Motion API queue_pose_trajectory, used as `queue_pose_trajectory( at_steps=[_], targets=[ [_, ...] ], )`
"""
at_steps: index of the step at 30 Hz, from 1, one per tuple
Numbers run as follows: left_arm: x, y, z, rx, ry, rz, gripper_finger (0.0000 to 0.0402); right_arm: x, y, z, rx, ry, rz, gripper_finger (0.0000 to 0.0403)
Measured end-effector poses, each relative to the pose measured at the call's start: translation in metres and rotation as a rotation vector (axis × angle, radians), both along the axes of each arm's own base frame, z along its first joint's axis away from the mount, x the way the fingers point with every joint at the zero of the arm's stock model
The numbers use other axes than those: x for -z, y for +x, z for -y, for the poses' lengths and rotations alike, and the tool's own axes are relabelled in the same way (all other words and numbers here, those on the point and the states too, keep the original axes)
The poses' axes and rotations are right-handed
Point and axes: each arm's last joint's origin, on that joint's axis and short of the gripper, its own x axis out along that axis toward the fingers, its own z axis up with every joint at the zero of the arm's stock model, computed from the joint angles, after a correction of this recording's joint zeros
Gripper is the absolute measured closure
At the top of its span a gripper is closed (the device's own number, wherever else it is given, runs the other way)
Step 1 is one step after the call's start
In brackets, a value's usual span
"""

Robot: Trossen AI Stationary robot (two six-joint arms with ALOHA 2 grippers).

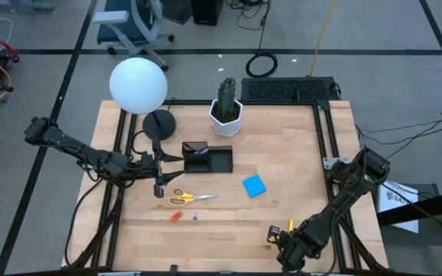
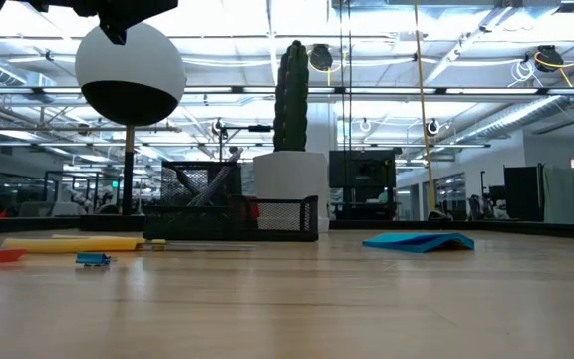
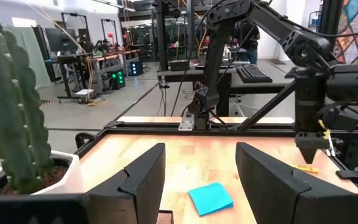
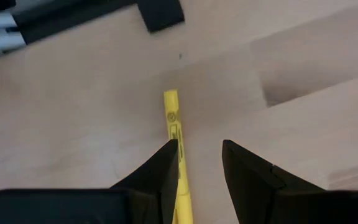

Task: Pick and place office supplies into organizer
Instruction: Put the yellow pen into the desk organizer

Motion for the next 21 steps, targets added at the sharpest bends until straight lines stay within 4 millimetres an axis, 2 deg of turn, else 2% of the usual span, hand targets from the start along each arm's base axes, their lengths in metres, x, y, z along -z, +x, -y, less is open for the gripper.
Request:
queue_pose_trajectory(
  at_steps=[15, 21],
  targets=[
    [0.0, 0.0, 0.0, 0.0, -0.002, 0.001, 0.0199, 0.037, -0.015, 0.011, -0.014, -0.012, -0.018, 0.0287],
    [-0.002, 0.0, 0.0, 0.0, -0.009, 0.02, 0.0199, 0.041, -0.019, 0.012, -0.021, 0.009, -0.02, 0.0287]
  ],
)
